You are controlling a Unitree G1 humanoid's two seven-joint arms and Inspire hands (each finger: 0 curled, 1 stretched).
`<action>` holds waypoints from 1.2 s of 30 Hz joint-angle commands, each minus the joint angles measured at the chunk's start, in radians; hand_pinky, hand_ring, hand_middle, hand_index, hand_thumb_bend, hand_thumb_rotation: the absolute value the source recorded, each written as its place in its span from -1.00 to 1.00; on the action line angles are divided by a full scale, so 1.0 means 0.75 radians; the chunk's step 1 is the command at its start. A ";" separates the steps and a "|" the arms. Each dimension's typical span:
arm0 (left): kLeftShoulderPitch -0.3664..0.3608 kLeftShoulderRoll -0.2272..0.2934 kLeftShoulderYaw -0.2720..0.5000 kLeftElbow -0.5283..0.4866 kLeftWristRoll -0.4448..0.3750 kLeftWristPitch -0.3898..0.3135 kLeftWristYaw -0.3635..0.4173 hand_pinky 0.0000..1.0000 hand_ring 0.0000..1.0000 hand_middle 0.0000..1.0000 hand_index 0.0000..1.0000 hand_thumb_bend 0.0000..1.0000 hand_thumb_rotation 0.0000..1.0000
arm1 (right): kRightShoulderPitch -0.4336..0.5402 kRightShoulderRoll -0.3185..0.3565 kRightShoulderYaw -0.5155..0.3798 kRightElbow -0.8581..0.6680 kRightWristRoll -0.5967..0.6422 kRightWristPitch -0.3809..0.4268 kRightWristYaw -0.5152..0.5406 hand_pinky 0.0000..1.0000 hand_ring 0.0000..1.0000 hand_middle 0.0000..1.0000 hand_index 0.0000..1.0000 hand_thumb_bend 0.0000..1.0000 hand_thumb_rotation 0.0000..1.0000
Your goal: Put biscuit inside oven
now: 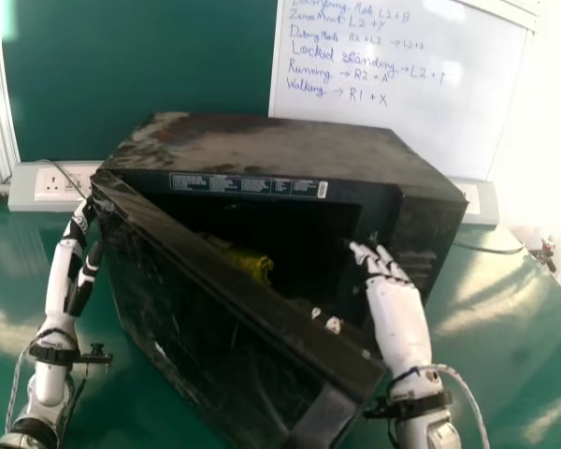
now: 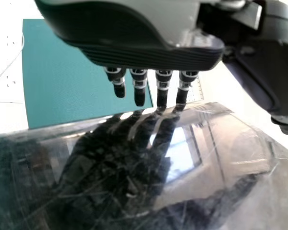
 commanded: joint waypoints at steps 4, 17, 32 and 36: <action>0.124 -0.047 -0.029 0.076 0.022 -0.027 0.001 1.00 1.00 1.00 1.00 1.00 1.00 | 0.042 0.087 -0.086 0.018 0.045 -0.038 -0.190 0.69 0.83 0.87 0.89 0.77 0.96; 0.125 -0.052 -0.033 0.085 -0.039 -0.048 -0.060 1.00 1.00 1.00 1.00 1.00 1.00 | -0.056 0.198 -0.438 0.358 0.605 -0.446 -0.521 0.27 0.50 0.60 0.65 0.61 1.00; 0.137 -0.016 -0.050 0.079 -0.011 -0.017 -0.073 1.00 1.00 1.00 1.00 1.00 1.00 | -0.045 0.142 -0.549 0.439 0.921 -0.358 -0.175 0.38 0.58 0.66 0.72 0.54 1.00; 0.141 0.005 -0.083 0.081 0.068 -0.013 0.001 1.00 1.00 1.00 1.00 1.00 1.00 | -0.057 0.126 -0.565 0.471 1.012 -0.295 -0.066 0.37 0.56 0.65 0.70 0.52 1.00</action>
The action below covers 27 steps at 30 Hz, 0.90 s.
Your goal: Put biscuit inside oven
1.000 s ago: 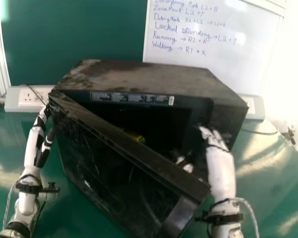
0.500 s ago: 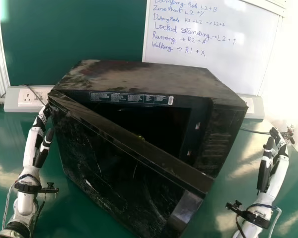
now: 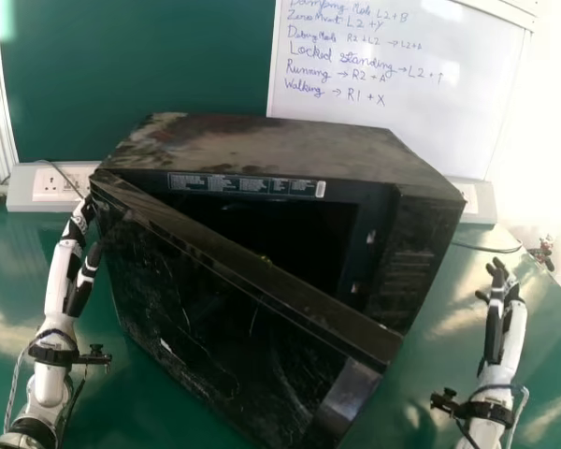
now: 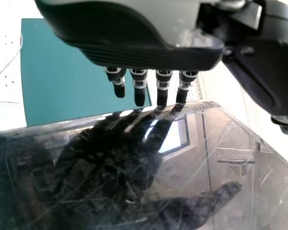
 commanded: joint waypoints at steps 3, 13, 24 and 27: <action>0.141 -0.005 -0.086 0.065 0.151 0.044 0.069 1.00 1.00 1.00 1.00 1.00 1.00 | -0.033 -0.017 -0.024 0.060 0.097 0.051 0.097 0.37 0.57 0.65 0.70 0.57 1.00; 0.126 0.070 -0.270 0.021 0.419 0.207 0.424 1.00 1.00 1.00 1.00 1.00 1.00 | -0.064 -0.023 -0.061 0.140 0.236 0.108 0.224 0.44 0.61 0.69 0.76 0.63 1.00; 0.096 0.092 -0.410 0.009 0.568 0.404 0.788 0.85 1.00 1.00 1.00 0.52 1.00 | -0.058 -0.018 -0.080 0.158 0.263 0.115 0.277 0.45 0.63 0.71 0.77 0.59 1.00; 0.092 0.078 -0.417 0.008 0.543 0.445 0.810 0.95 1.00 1.00 1.00 0.62 0.85 | -0.051 -0.010 -0.078 0.148 0.257 0.111 0.272 0.45 0.63 0.71 0.77 0.57 1.00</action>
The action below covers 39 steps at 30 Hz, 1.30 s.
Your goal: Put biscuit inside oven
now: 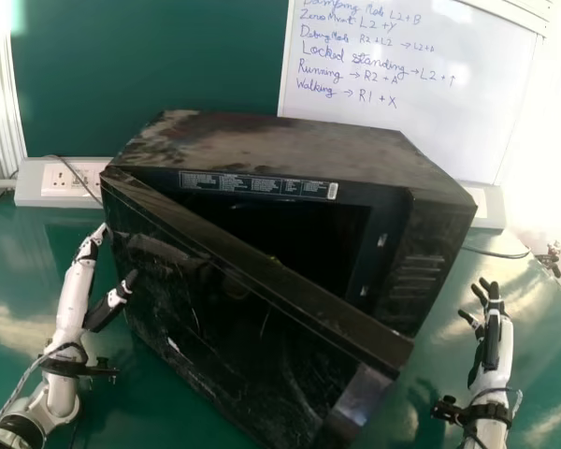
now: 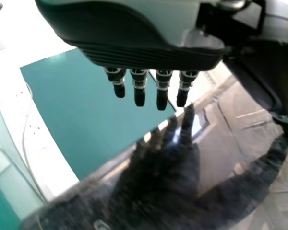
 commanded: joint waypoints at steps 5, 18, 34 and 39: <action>0.090 -0.081 -0.029 0.016 -0.019 0.098 0.020 1.00 1.00 1.00 1.00 0.97 0.50 | 0.005 0.010 0.004 -0.030 0.001 0.007 0.000 0.46 0.63 0.71 0.78 0.59 1.00; 0.100 -0.190 -0.063 -0.092 0.035 0.400 0.337 1.00 1.00 1.00 1.00 0.67 0.09 | 0.016 0.023 0.022 -0.077 -0.031 0.027 -0.020 0.46 0.63 0.71 0.76 0.65 1.00; 0.125 -0.138 -0.218 -0.131 0.244 0.171 0.673 1.00 1.00 1.00 1.00 -0.04 0.80 | 0.041 0.041 0.055 -0.119 -0.085 0.015 -0.035 0.46 0.61 0.69 0.73 0.65 1.00; 0.089 -0.046 -0.382 -0.113 0.505 0.219 0.999 1.00 1.00 1.00 1.00 0.04 1.00 | 0.039 0.038 0.056 -0.122 -0.084 0.016 -0.036 0.47 0.62 0.69 0.74 0.66 1.00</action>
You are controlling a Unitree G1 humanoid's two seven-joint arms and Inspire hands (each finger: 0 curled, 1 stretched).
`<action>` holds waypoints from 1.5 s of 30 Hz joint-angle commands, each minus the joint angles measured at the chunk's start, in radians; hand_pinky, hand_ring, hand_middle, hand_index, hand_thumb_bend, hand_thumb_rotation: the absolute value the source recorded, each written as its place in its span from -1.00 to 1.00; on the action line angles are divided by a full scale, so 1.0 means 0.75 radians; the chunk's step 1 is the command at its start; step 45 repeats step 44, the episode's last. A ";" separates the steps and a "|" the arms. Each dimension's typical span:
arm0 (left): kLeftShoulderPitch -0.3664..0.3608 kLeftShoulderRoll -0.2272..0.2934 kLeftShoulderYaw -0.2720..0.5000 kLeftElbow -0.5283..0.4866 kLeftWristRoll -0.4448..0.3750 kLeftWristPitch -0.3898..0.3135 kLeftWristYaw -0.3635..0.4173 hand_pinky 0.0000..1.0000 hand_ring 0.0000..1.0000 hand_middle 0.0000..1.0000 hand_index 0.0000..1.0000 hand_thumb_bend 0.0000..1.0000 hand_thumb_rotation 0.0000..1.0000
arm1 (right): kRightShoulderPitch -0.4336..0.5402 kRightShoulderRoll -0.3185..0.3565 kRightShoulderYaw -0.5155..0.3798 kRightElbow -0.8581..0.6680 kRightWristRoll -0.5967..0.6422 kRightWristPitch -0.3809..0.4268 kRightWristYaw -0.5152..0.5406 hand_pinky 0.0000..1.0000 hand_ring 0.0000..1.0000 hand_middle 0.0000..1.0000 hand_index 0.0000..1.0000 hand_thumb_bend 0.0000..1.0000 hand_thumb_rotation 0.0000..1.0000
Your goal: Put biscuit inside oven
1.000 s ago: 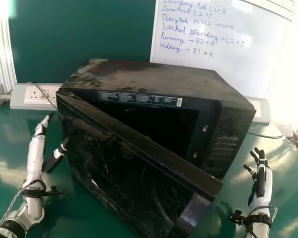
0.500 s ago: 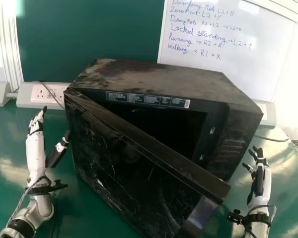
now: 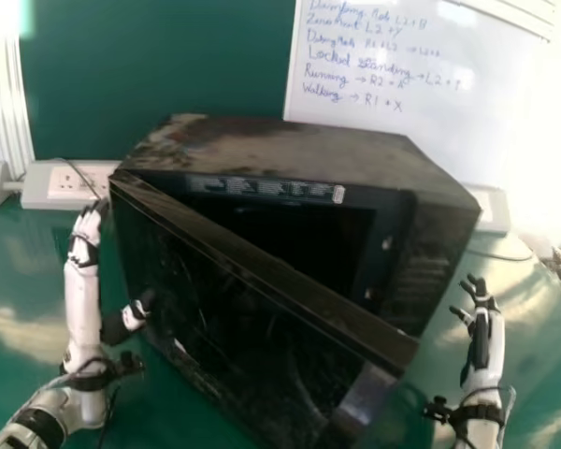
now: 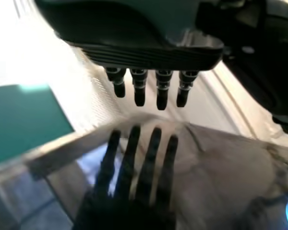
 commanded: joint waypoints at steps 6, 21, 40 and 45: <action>0.118 0.029 -0.122 0.026 0.266 0.160 0.075 1.00 1.00 1.00 1.00 0.15 1.00 | 0.005 0.014 -0.004 -0.025 -0.001 0.008 -0.016 0.47 0.62 0.69 0.73 0.59 1.00; -0.052 0.147 -0.417 0.189 0.360 -0.100 0.060 0.63 0.93 1.00 1.00 0.21 0.91 | -0.002 0.003 0.001 -0.026 -0.003 0.015 -0.003 0.47 0.62 0.69 0.73 0.62 1.00; -0.112 0.166 -0.436 0.270 0.194 -0.159 -0.287 0.73 0.99 1.00 1.00 0.41 1.00 | -0.012 0.001 -0.004 -0.045 -0.002 0.037 -0.007 0.47 0.61 0.69 0.73 0.59 1.00; -0.114 0.165 -0.434 0.277 0.178 -0.161 -0.307 0.84 1.00 1.00 1.00 0.44 1.00 | -0.016 -0.002 -0.008 -0.034 -0.005 0.040 -0.011 0.47 0.62 0.69 0.73 0.57 1.00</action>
